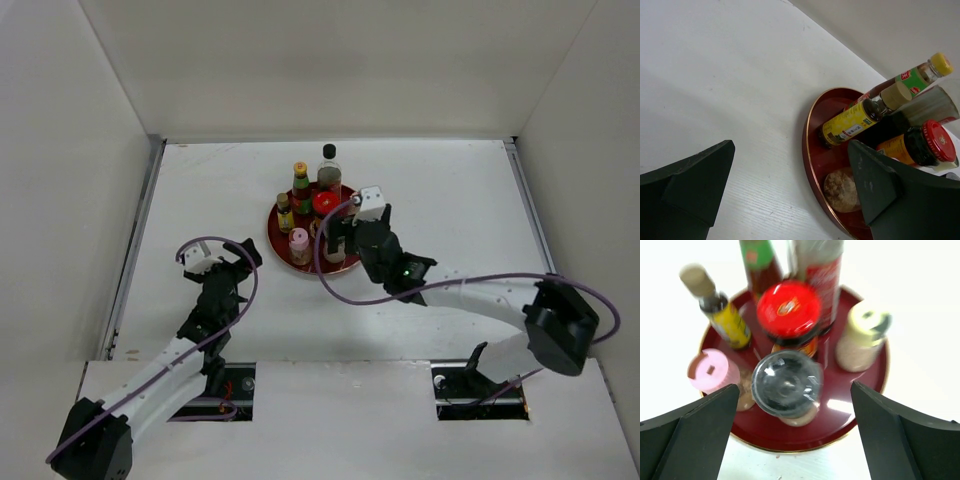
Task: Organize the condiment bottles
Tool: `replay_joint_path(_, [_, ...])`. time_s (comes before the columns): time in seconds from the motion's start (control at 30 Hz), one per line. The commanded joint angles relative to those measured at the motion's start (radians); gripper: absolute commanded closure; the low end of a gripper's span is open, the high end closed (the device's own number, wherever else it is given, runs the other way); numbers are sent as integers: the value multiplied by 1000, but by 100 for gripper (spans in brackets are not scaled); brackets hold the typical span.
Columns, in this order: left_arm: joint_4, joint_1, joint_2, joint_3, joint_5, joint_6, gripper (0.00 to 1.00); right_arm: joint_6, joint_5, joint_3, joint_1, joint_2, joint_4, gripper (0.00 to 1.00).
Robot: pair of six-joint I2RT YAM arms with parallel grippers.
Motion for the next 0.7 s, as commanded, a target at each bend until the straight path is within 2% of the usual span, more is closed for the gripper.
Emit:
replay_joint_path(0.0, [54, -5, 4, -2, 1, -13, 0, 9, 110, -68, -6, -126, 84, 0])
replay_joint_path(0.17, [-7, 28, 35, 56, 32, -29, 0, 93, 223, -241, -92, -221, 130, 0])
replay_joint_path(0.37, [-219, 82, 49, 165, 32, -62, 0, 237, 153, -370, -178, -264, 113, 0])
replay_joint_path(0.5, [-326, 90, 42, 217, 41, -60, 0, 291, 98, -366, -216, -234, 103, 0])
replay_joint_path(0.67, [-327, 70, 6, 230, 64, -60, 0, 309, 99, -366, -215, -220, 109, 0])
